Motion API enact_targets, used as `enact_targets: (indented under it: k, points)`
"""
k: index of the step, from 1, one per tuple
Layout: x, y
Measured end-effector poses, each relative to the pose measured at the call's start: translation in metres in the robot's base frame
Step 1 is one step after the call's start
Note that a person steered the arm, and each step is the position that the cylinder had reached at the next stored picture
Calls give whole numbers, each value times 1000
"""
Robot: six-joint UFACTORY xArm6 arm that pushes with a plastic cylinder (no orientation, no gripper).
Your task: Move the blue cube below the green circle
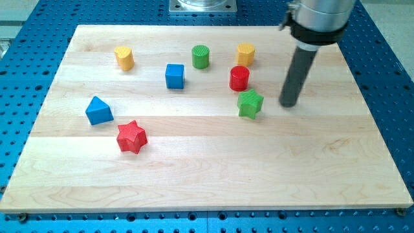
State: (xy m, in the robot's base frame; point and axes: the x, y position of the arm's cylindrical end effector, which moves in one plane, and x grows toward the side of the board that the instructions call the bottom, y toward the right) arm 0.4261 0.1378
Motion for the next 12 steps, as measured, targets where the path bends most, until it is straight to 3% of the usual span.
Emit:
enact_targets:
  k: [1, 3, 4, 5, 6, 8, 10, 12]
  points:
    - [1, -26]
    - [61, -7]
    - [119, -41]
    - [121, -150]
    - [80, -192]
    - [-27, -192]
    - [-47, -188]
    - [-83, -149]
